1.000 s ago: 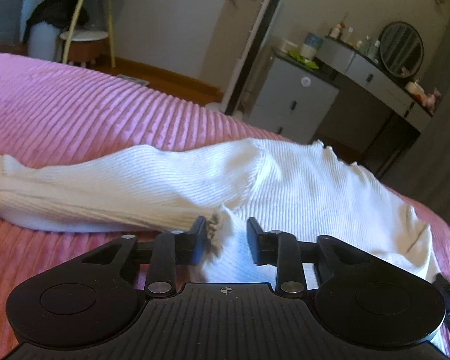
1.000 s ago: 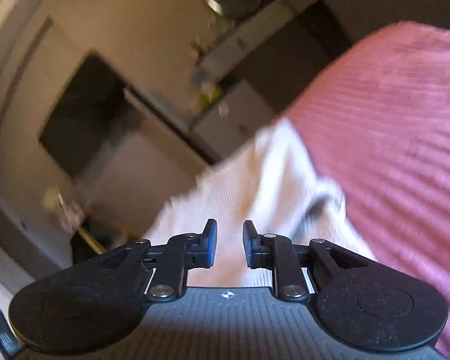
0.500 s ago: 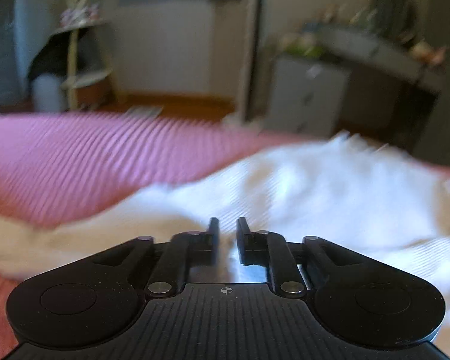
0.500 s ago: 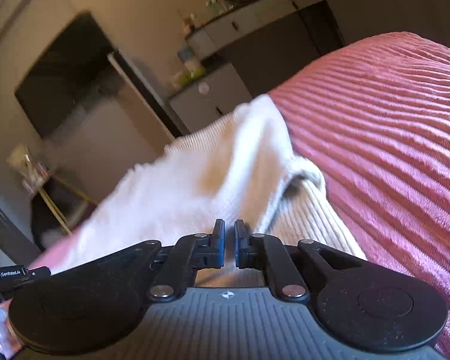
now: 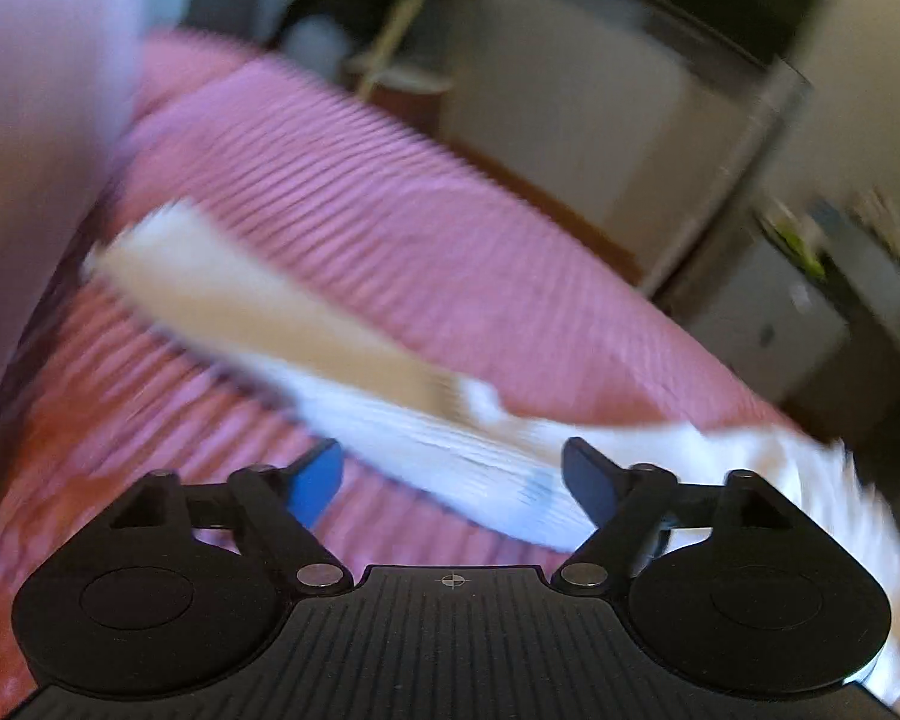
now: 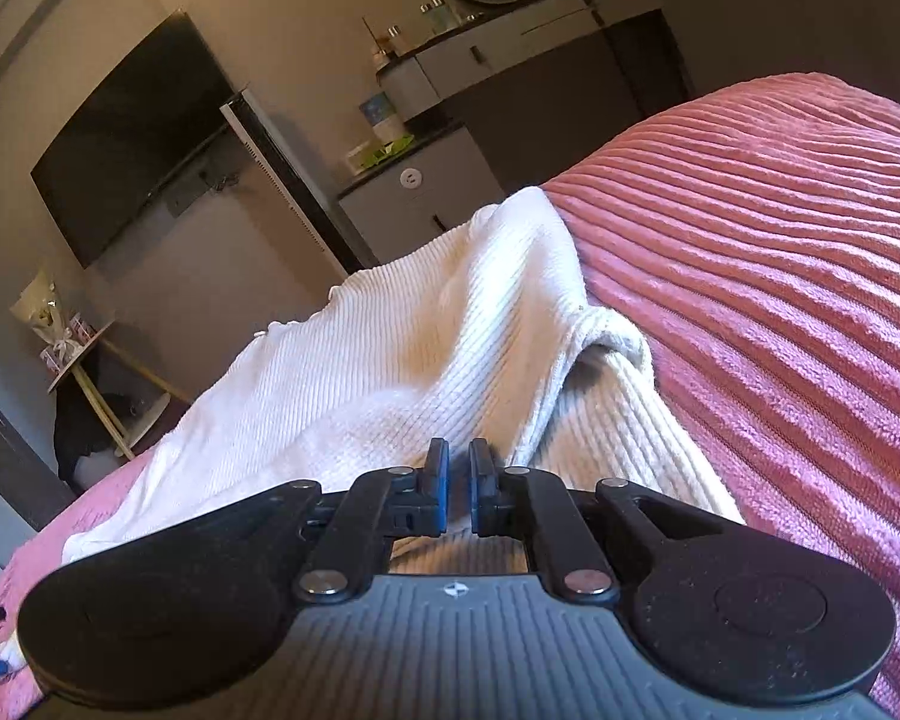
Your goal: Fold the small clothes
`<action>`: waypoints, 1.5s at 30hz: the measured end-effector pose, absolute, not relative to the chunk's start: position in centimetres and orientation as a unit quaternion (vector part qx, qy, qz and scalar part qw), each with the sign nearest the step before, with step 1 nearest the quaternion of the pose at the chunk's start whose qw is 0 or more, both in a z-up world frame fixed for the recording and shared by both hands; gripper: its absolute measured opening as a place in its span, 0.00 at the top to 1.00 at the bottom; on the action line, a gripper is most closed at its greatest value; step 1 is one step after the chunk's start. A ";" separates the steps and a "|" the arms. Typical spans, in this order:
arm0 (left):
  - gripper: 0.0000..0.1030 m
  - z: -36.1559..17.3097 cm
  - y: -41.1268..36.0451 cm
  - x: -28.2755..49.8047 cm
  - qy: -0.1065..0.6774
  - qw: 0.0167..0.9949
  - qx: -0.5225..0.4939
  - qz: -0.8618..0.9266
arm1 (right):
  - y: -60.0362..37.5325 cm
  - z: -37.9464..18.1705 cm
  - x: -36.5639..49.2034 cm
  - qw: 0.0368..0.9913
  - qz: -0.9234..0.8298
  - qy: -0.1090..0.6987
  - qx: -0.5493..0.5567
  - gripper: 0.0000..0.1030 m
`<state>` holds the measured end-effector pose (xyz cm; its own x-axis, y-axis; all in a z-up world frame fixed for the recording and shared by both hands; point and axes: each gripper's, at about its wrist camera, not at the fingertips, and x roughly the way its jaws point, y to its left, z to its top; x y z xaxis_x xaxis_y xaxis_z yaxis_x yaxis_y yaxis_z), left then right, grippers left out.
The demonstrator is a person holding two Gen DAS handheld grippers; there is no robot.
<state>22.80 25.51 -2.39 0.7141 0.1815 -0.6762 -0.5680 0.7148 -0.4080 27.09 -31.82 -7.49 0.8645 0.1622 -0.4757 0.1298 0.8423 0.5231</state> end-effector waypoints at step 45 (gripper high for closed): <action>0.31 0.3 2.8 18.6 0.316 0.945 -0.057 0.059 | -33.0 -8.6 27.0 0.909 0.029 0.244 0.337 0.92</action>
<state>18.58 2.78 0.26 0.7932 0.0753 -0.6043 -0.1476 0.9865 -0.0708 26.96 -32.97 -8.62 0.8789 0.2181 -0.4242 0.1115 0.7708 0.6273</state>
